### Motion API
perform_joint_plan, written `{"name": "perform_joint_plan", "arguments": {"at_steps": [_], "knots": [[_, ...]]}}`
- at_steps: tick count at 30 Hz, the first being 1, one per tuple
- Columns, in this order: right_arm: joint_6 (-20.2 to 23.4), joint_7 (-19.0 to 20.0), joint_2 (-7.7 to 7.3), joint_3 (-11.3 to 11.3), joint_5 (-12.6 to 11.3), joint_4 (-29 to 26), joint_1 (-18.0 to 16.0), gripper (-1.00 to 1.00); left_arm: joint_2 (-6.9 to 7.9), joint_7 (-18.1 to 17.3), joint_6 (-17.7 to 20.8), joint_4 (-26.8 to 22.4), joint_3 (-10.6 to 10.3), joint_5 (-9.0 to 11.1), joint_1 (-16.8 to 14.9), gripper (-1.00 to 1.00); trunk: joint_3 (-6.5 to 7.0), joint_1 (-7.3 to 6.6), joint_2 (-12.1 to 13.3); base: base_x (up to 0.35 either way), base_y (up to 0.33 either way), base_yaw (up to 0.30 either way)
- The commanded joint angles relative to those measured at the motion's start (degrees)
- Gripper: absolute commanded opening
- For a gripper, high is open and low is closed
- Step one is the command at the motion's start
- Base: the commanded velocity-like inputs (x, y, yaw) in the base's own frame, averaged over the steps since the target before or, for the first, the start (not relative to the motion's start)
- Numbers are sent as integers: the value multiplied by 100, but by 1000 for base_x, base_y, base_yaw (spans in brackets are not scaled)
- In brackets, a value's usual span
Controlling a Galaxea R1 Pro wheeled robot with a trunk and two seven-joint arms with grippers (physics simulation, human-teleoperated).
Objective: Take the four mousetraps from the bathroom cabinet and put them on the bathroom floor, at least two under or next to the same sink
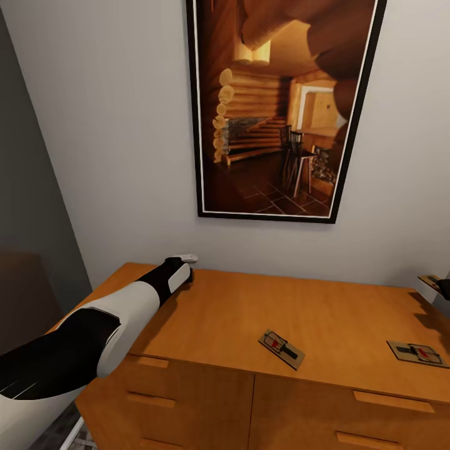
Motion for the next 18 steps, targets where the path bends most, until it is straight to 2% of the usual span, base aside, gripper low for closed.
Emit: {"name": "perform_joint_plan", "arguments": {"at_steps": [1,13,18], "knots": [[25,-25,-8,22,-53,1,-10,-100,0,65,43,18,-7,56,0,-100,-8,0,-3,0,0,0],[25,-23,-8,21,-53,1,-6,-100,0,155,43,34,-13,47,0,-100,-8,0,-3,0,0,0],[25,-24,-8,21,-53,1,-12,-100,0,112,147,-126,-33,36,0,-100,-8,0,-3,0,0,0]]}}
